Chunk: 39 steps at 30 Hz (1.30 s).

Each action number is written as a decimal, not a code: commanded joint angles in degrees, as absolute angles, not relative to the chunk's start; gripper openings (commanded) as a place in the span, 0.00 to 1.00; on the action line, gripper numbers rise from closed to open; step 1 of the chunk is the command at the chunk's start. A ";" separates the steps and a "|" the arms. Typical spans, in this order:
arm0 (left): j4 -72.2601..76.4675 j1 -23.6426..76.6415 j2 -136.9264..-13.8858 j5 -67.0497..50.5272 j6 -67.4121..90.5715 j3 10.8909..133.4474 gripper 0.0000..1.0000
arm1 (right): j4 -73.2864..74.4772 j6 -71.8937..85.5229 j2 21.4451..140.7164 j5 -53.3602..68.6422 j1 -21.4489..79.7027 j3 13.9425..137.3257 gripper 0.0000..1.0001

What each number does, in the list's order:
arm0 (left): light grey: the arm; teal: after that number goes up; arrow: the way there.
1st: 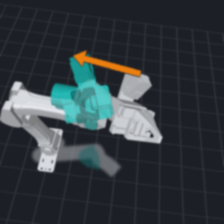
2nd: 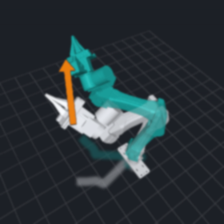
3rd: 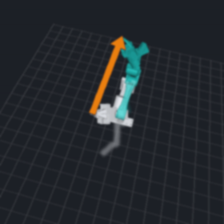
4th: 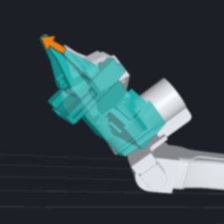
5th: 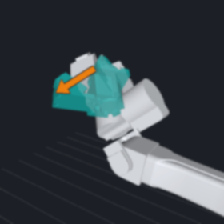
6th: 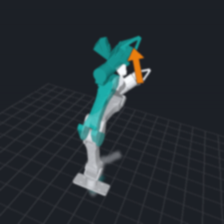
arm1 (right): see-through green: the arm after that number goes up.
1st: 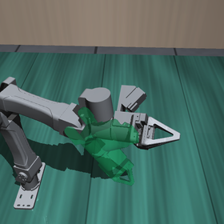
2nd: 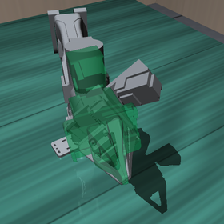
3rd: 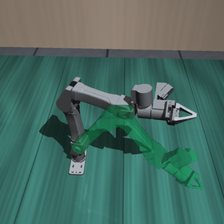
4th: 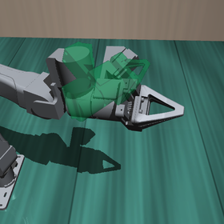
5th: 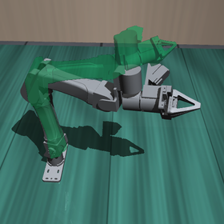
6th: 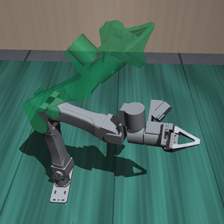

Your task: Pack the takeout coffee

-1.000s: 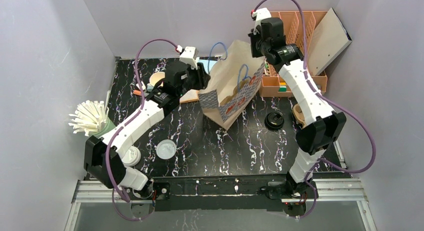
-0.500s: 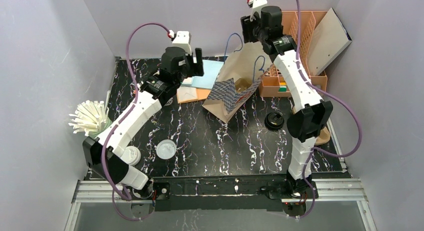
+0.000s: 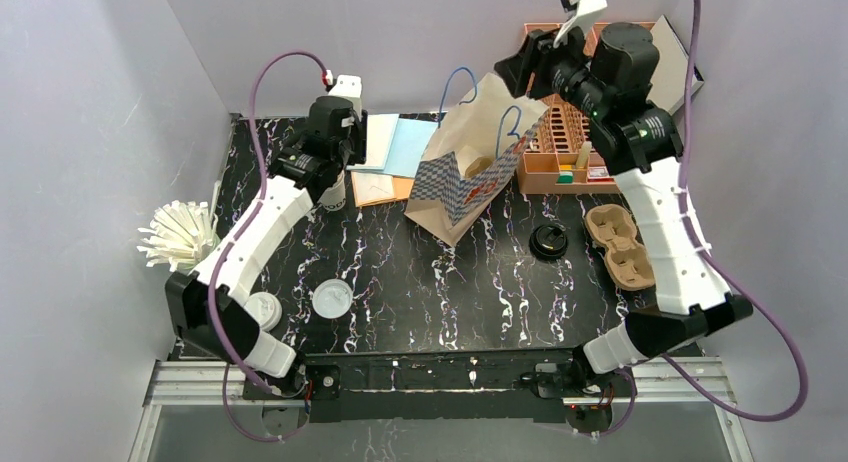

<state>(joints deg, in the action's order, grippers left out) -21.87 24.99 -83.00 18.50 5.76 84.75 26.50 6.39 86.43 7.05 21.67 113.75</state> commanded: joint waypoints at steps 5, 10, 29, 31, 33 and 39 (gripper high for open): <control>-23.67 22.31 -89.88 18.93 2.47 86.65 0.37 | 27.34 13.56 82.39 17.19 30.16 106.31 0.60; -24.83 20.94 -92.64 20.42 1.89 87.27 0.40 | 26.84 13.41 79.29 17.41 35.10 99.19 0.59; -26.40 16.55 -97.02 21.44 2.24 87.63 0.31 | 27.95 11.96 78.83 15.78 41.77 94.11 0.52; -26.75 16.57 -97.21 21.53 2.15 87.90 0.22 | 27.88 11.82 79.11 15.58 41.95 94.26 0.51; -27.48 16.53 -97.16 21.45 2.11 88.60 0.11 | 27.99 11.75 79.65 15.54 42.09 94.58 0.51; -29.62 16.67 -93.80 18.78 0.98 90.33 0.00 | 27.80 11.60 83.15 15.72 43.87 96.78 0.50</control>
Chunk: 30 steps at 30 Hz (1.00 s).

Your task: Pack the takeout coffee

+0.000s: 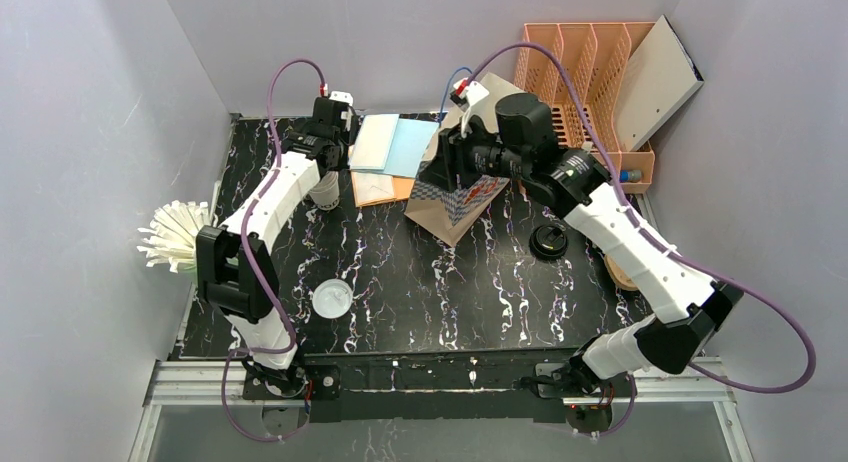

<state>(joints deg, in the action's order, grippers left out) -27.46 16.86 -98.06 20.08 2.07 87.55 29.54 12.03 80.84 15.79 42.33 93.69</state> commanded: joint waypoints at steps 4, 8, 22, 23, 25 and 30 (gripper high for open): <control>-30.79 16.61 -91.56 17.92 1.10 90.41 0.00 | 25.61 11.97 86.57 15.82 46.25 98.26 0.50; -32.60 16.70 -89.87 15.96 1.82 90.33 0.00 | 21.33 13.24 90.52 14.90 49.02 98.74 0.51; -39.97 16.87 -84.57 7.77 5.63 84.09 0.05 | -10.17 17.10 93.98 16.52 54.00 79.72 0.58; -39.89 16.84 -84.41 7.05 5.63 83.52 0.07 | -11.78 16.46 94.33 16.30 54.25 78.51 0.60; -39.82 16.86 -84.29 5.81 5.63 82.65 0.08 | -14.46 15.05 95.24 15.87 54.68 76.58 0.63; -39.98 16.95 -84.31 3.07 5.04 81.29 0.10 | -24.63 11.87 96.64 14.31 55.65 69.93 0.91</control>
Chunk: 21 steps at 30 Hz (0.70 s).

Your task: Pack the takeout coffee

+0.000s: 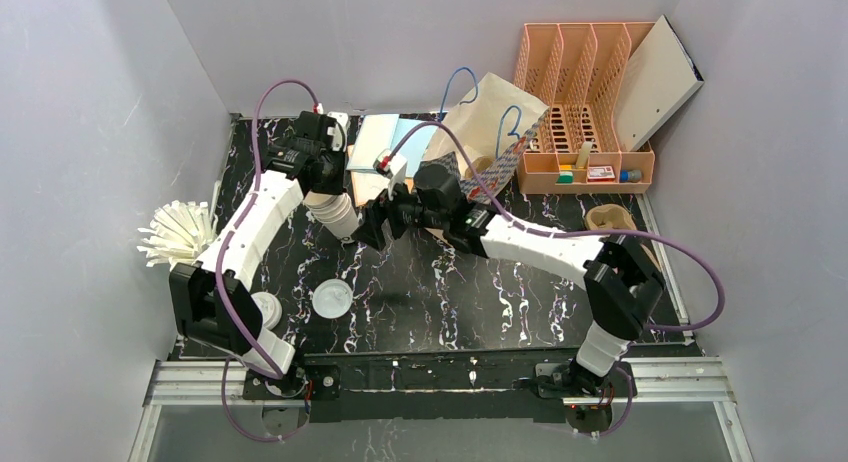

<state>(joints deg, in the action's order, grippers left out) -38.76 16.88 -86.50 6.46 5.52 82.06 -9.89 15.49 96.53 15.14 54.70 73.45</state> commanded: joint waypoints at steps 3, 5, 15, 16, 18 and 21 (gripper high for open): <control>-39.98 16.95 -83.60 2.41 4.67 80.16 0.14 | -29.67 9.86 98.17 13.34 56.09 67.56 0.98; -39.98 17.00 -83.09 1.17 4.50 79.42 0.19 | -32.52 8.22 99.37 12.84 56.43 66.38 0.98; -40.71 17.06 -80.32 -3.33 3.98 78.97 0.25 | -41.26 4.23 102.17 12.70 56.53 63.07 0.98; -40.77 17.05 -80.19 -4.02 3.94 79.02 0.25 | -41.68 4.00 102.57 12.57 56.56 62.96 0.98; -41.14 17.22 -80.07 -5.38 3.79 79.18 0.22 | -42.48 3.58 103.16 12.44 56.59 63.06 0.98; -41.68 17.61 -80.07 -6.14 3.54 79.25 0.15 | -43.72 3.32 104.37 12.30 56.57 63.33 0.94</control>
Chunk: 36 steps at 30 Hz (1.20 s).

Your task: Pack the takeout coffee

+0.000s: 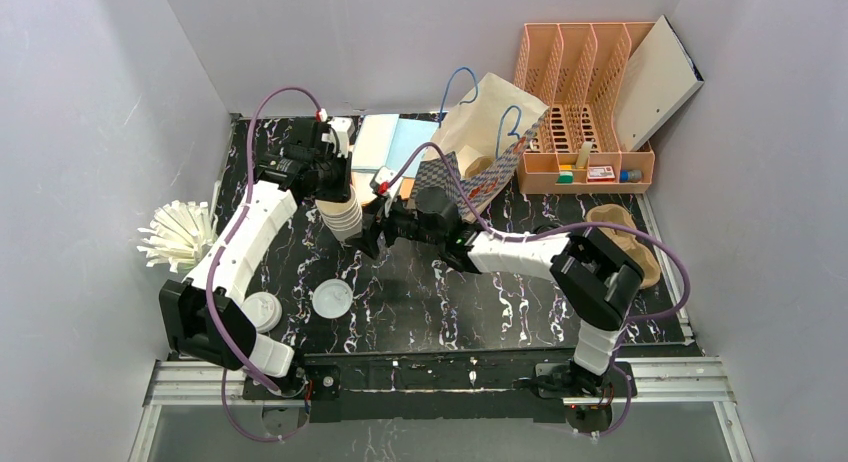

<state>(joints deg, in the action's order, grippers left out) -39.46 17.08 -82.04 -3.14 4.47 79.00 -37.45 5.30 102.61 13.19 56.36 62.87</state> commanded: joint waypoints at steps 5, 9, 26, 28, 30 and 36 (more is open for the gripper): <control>-42.47 17.92 -79.90 -6.01 3.12 79.01 0.19 | -43.87 3.25 107.26 10.90 56.54 65.76 0.92; -42.52 18.57 -79.01 -7.31 2.17 78.27 0.33 | -46.79 2.96 107.60 8.47 56.55 64.16 0.96; -41.41 21.19 -81.17 -4.49 1.73 77.75 0.04 | -53.15 1.48 111.14 7.38 56.60 64.04 0.93; -41.68 21.55 -81.05 -3.88 1.67 78.01 0.00 | -54.48 1.09 111.62 6.94 56.56 64.03 0.95; -42.01 21.85 -80.88 -3.44 1.52 78.28 0.00 | -55.33 0.76 112.20 6.62 56.54 64.24 0.97; -42.69 22.45 -80.09 -2.29 1.44 78.76 0.00 | -56.96 0.28 114.23 6.86 56.57 66.00 0.98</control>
<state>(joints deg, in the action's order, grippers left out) -40.84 21.98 -81.67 -3.40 2.07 77.93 -52.56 1.58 112.14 7.44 56.36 63.55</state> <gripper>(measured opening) 0.007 0.975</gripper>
